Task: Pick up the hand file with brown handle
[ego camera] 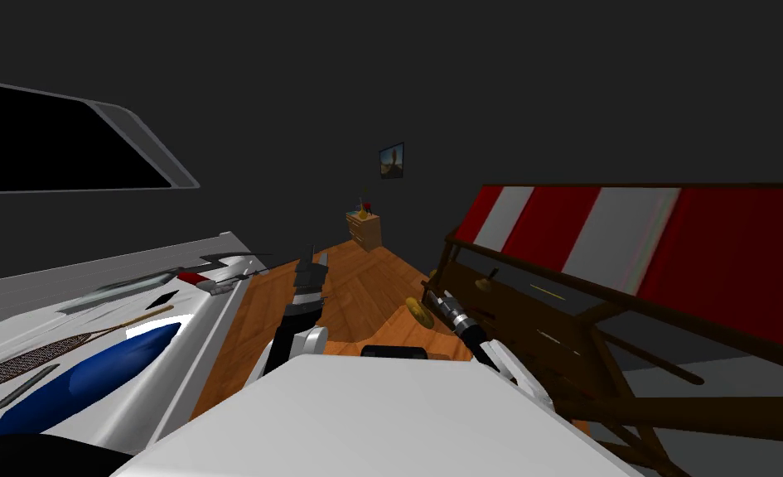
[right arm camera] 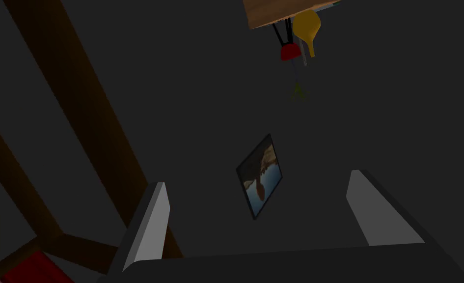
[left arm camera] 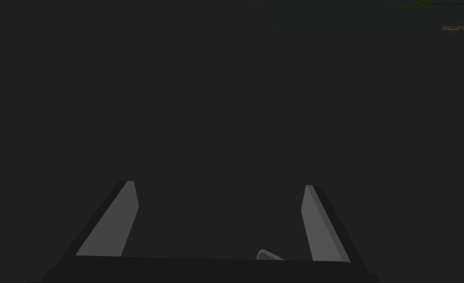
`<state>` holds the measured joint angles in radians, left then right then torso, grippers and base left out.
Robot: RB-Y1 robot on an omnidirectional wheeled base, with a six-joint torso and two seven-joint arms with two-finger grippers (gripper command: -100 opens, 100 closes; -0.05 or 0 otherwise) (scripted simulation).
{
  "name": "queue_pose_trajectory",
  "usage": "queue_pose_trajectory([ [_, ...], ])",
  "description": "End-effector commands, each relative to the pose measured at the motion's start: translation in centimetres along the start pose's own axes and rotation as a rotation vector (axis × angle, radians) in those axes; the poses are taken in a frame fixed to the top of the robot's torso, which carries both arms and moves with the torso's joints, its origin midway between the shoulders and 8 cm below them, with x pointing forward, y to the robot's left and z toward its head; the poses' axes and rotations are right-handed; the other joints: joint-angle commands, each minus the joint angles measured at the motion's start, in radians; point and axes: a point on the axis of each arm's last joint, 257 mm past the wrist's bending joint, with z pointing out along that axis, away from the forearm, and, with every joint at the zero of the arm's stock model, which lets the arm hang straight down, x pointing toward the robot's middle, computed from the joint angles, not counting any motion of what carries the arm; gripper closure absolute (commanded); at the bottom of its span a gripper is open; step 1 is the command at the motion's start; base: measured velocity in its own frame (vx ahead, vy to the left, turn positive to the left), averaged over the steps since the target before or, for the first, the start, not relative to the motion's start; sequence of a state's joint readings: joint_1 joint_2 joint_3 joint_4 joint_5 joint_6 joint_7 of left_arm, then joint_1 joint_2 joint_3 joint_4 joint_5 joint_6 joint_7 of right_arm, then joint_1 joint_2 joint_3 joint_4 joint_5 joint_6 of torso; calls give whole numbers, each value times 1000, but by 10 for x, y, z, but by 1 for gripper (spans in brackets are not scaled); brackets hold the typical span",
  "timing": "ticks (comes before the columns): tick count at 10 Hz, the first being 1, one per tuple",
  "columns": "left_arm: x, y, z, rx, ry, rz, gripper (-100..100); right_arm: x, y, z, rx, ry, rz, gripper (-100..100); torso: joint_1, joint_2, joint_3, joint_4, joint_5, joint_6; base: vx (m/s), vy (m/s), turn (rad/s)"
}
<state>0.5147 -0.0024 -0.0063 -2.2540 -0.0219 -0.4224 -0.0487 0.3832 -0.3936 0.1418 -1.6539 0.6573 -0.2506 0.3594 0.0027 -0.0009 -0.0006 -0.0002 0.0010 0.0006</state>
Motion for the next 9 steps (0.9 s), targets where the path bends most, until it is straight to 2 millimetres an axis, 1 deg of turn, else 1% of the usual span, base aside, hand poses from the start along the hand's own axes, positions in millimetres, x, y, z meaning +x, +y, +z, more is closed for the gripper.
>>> queue_pose_trajectory([
  [1, 0, 0, 0, 0, 0, 0, 0, 24, -17, -3, 26, 68, -81, -100, 0, 0, 0, 0, 0, 0, 50, 44, 105],
  [2, 0, 0, 0, 0, 0, 0, 0, 28, -21, -5, 32, 78, -79, -100, 0, -1, 0, 0, 0, 0, 48, 34, 61],
  [3, 0, 0, 0, 0, 0, 0, 0, 50, -35, -10, 49, 137, -148, -100, -1, 0, 0, 0, 0, 0, 48, 42, 128],
  [4, 0, 0, 0, 0, 0, 0, 0, 53, -37, -11, 53, 143, -147, -100, 0, -1, 0, 0, 0, 0, 49, 36, 50],
  [5, 0, 0, 0, 0, 0, 0, 0, 68, -48, -17, 61, 192, -216, -100, -1, 0, 0, 0, 0, 0, 71, 54, 87],
  [6, 0, 0, 0, 0, 0, 0, 0, 76, -54, -20, 72, 210, -213, -100, 0, -1, -1, 0, 0, 0, 54, 48, 48],
  [7, 0, 0, 0, 0, 0, 0, 0, 89, -64, -26, 75, 253, -281, -100, 0, -1, 0, 0, 0, 0, 55, 46, 73],
  [8, 0, 0, 0, 0, 0, 0, 0, 99, -71, -31, 88, 277, -278, -100, 0, -1, 0, 0, 0, 0, 47, 31, 60],
  [9, 0, 0, 0, 0, 0, 0, 0, 110, -82, -38, 88, 320, -344, -100, -1, 0, 0, 0, 0, 0, 64, 33, 100],
])
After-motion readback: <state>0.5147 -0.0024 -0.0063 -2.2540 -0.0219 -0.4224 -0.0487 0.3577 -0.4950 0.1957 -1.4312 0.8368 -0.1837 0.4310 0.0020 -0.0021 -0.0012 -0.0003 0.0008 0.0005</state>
